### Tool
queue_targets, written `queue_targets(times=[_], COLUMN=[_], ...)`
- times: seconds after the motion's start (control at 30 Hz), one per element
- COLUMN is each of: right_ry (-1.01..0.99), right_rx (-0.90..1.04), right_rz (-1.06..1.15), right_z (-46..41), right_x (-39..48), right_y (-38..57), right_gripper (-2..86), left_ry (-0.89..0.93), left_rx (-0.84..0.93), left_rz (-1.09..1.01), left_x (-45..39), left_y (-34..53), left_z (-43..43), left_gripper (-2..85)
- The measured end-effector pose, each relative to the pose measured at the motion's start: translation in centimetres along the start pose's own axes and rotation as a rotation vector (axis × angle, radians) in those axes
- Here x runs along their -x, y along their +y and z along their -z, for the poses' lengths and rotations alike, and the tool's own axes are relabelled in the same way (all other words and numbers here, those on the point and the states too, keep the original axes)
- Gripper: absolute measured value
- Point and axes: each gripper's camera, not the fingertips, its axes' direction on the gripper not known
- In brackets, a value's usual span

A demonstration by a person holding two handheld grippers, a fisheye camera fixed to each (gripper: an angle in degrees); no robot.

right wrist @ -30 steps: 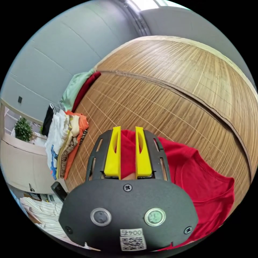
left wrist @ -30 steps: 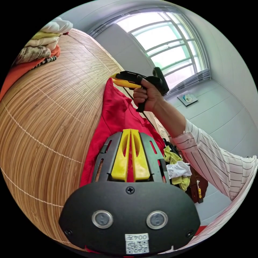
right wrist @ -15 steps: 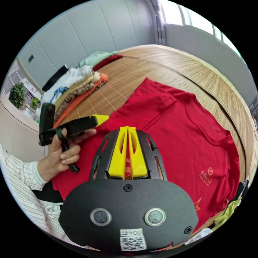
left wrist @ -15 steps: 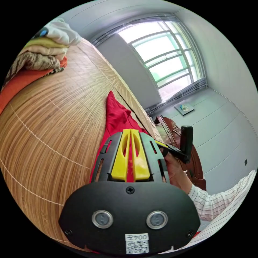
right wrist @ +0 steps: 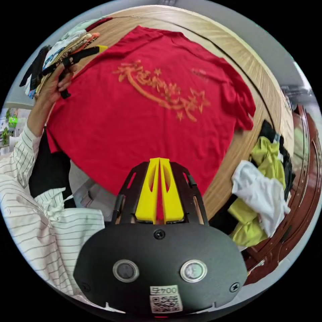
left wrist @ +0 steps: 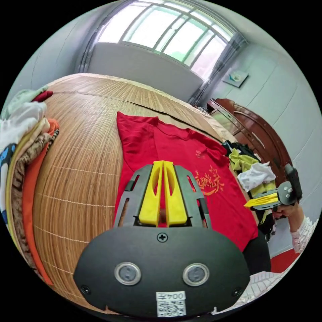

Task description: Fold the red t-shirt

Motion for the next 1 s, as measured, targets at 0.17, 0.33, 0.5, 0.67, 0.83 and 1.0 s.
queue_targets(times=[0.17, 0.33, 0.5, 0.67, 0.83, 1.0], right_ry=[0.050, 0.044, 0.025, -0.050, -0.246, -0.518], right_rx=[0.078, 0.056, -0.052, -0.139, -0.366, -0.727], right_rz=[-0.085, -0.089, -0.109, -0.146, -0.322, -0.663], right_z=[-3.4, -5.7, -5.0, -4.2, -0.5, -0.4], right_x=[0.3, 0.9, 0.3, -2.0, -8.8, -20.2], right_y=[9.9, 13.2, 16.9, 21.3, 27.0, 32.4], right_gripper=[-0.7, -0.6, -0.5, -0.6, -0.7, -0.6], left_ry=[-0.086, -0.228, -0.303, -0.322, -0.296, -0.198], left_rx=[0.063, 0.148, 0.315, 0.320, 0.344, 0.344], left_rz=[-0.176, -0.331, -0.418, -0.397, -0.368, -0.322], left_x=[-8.3, -16.4, -20.9, -23.8, -26.3, -30.1], left_y=[2.9, 6.8, 9.2, 9.9, 9.5, 4.7], left_z=[-0.2, -2.3, -8.8, -12.2, -15.1, -15.7], left_gripper=[0.5, 0.6, 0.6, 0.6, 0.6, 1.8])
